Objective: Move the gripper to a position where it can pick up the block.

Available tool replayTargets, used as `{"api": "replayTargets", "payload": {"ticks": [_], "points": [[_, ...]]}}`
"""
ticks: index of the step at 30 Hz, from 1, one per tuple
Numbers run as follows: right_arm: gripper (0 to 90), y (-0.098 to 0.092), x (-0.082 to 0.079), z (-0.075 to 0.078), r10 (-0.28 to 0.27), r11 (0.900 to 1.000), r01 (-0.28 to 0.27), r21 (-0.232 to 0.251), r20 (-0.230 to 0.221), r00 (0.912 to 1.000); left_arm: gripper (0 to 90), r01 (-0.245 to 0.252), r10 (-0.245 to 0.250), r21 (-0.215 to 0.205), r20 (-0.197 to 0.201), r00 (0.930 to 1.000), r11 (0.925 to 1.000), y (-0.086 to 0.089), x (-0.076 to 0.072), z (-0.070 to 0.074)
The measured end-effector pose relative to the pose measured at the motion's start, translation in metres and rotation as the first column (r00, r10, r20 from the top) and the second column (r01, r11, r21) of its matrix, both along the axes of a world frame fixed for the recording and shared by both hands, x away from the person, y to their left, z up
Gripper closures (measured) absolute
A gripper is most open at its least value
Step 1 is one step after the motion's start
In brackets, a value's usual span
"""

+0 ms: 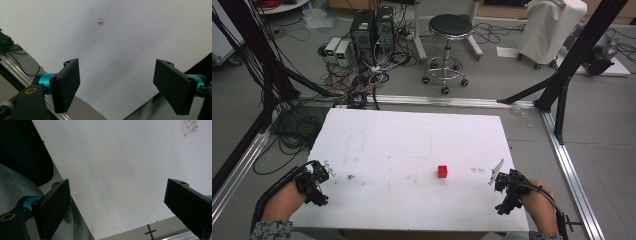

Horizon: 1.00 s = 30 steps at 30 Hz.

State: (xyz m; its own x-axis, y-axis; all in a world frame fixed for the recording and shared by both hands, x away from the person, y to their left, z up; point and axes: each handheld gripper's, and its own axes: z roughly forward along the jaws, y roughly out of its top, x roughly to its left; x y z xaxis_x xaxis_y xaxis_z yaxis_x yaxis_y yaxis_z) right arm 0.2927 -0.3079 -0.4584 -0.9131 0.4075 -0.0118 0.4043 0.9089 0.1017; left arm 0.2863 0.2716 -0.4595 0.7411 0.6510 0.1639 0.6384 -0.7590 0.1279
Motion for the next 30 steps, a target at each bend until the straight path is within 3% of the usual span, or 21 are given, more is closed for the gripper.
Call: {"api": "replayTargets", "payload": {"ticks": [22, 30], "points": [[6.5, -0.0014, -0.0009, 0.0039, -0.02, 1.0, 0.02, 0.015, 0.022, 0.9996, 21.8, 0.003, -0.003, -0.006, 0.003, 1.0, 1.0, 0.0006, -0.0014, 0.0021], [6.5, 0.0072, 0.0021, 0.0088, 0.013, 1.0, -0.013, -0.006, 0.037, 0.9992, 21.8, -0.006, 0.006, -0.019, 0.011, 0.9999, 0.9998, 0.0038, -0.0038, 0.0042]]}}
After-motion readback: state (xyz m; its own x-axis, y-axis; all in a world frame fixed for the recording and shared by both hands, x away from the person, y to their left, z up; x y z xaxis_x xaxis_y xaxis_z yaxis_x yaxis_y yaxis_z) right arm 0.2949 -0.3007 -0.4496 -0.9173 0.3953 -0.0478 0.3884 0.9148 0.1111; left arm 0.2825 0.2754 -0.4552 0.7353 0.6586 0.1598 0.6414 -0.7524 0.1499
